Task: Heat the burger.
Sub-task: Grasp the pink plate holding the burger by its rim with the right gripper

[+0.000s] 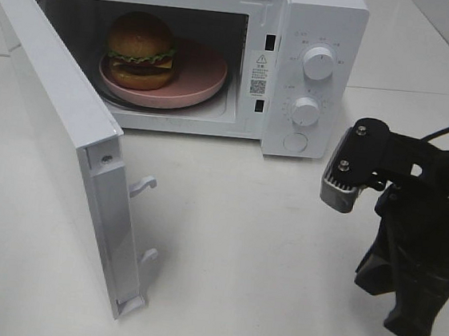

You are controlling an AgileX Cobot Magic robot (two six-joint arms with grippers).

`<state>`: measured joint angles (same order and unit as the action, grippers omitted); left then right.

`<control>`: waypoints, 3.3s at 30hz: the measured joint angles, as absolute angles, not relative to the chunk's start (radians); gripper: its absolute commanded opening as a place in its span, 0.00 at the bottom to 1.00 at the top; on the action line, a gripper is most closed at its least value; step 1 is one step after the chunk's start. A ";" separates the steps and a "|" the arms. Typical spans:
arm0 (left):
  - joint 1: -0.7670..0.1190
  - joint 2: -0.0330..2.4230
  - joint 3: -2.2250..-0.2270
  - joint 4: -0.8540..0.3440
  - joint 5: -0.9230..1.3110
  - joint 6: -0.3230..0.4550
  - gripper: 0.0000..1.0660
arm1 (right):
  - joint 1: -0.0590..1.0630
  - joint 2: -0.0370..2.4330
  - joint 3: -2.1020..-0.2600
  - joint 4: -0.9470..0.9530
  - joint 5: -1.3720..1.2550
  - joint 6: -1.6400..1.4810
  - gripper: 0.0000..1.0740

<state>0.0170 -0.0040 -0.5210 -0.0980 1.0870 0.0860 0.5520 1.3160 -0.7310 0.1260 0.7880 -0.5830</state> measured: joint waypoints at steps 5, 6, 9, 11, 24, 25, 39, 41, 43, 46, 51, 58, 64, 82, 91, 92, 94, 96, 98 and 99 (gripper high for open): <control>0.017 -0.004 -0.521 -0.098 1.087 0.086 0.94 | 0.552 1.316 -0.790 0.078 0.821 -0.771 0.10; 0.017 -0.004 -0.521 -0.098 1.087 0.086 0.94 | 0.552 1.316 -0.805 0.070 0.822 -0.861 0.10; 0.017 -0.004 -0.521 -0.098 1.087 0.086 0.94 | 0.552 1.316 -0.826 0.063 0.829 -1.009 0.11; 0.017 -0.004 -0.521 -0.098 1.087 0.086 0.94 | 0.552 1.316 -0.842 0.058 0.836 -1.100 0.11; 0.017 -0.004 -0.521 -0.098 1.087 0.086 0.94 | 0.552 1.316 -0.902 -0.103 0.835 -1.282 0.58; 0.017 -0.004 -0.521 -0.098 1.087 0.086 0.94 | 0.552 1.316 -0.902 -0.113 0.808 -1.276 0.72; 0.017 -0.004 -0.521 -0.098 1.087 0.086 0.94 | 0.574 1.394 -0.976 -0.127 0.698 -1.198 0.86; 0.017 -0.004 -0.521 -0.098 1.087 0.086 0.94 | 0.583 1.407 -0.988 -0.130 0.697 -1.198 0.86; 0.017 -0.004 -0.521 -0.098 1.087 0.086 0.94 | 0.600 1.440 -1.018 -0.142 0.685 -1.198 0.85; 0.017 -0.004 -0.521 -0.098 1.087 0.086 0.94 | 0.620 1.487 -1.060 -0.162 0.657 -1.198 0.84; 0.017 -0.004 -0.521 -0.098 1.087 0.086 0.94 | 0.646 1.566 -1.132 -0.185 0.618 -1.198 0.83; 0.017 -0.004 -0.521 -0.098 1.087 0.086 0.94 | 0.674 1.660 -1.222 -0.199 0.577 -1.198 0.82; 0.017 -0.004 -0.521 -0.098 1.087 0.086 0.94 | 0.686 1.746 -1.283 -0.209 0.514 -1.194 0.82; 0.017 -0.004 -0.521 -0.098 1.087 0.086 0.94 | 0.686 1.979 -1.481 -0.215 0.441 -1.129 0.80; 0.017 -0.004 -0.521 -0.098 1.087 0.086 0.94 | 0.686 2.067 -1.578 -0.216 0.439 -1.109 0.79; 0.017 -0.004 -0.521 -0.098 1.087 0.086 0.94 | 0.686 2.067 -1.578 -0.216 0.439 -1.109 0.79; 0.017 -0.004 -0.521 -0.098 1.087 0.086 0.94 | 0.686 2.091 -1.601 -0.215 0.439 -1.098 0.79; 0.017 -0.004 -0.521 -0.098 1.087 0.086 0.94 | 0.686 2.129 -1.642 -0.215 0.437 -1.093 0.78; 0.017 -0.004 -0.521 -0.098 1.087 0.086 0.94 | 0.686 2.155 -1.669 -0.215 0.437 -1.092 0.78; 0.017 -0.004 -0.521 -0.098 1.087 0.086 0.94 | 0.686 2.184 -1.700 -0.215 0.437 -1.089 0.78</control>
<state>0.0170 -0.0040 -0.5210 -0.0980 1.0870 0.0860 0.6860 2.1840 -1.7000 -0.2150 0.4370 -1.0890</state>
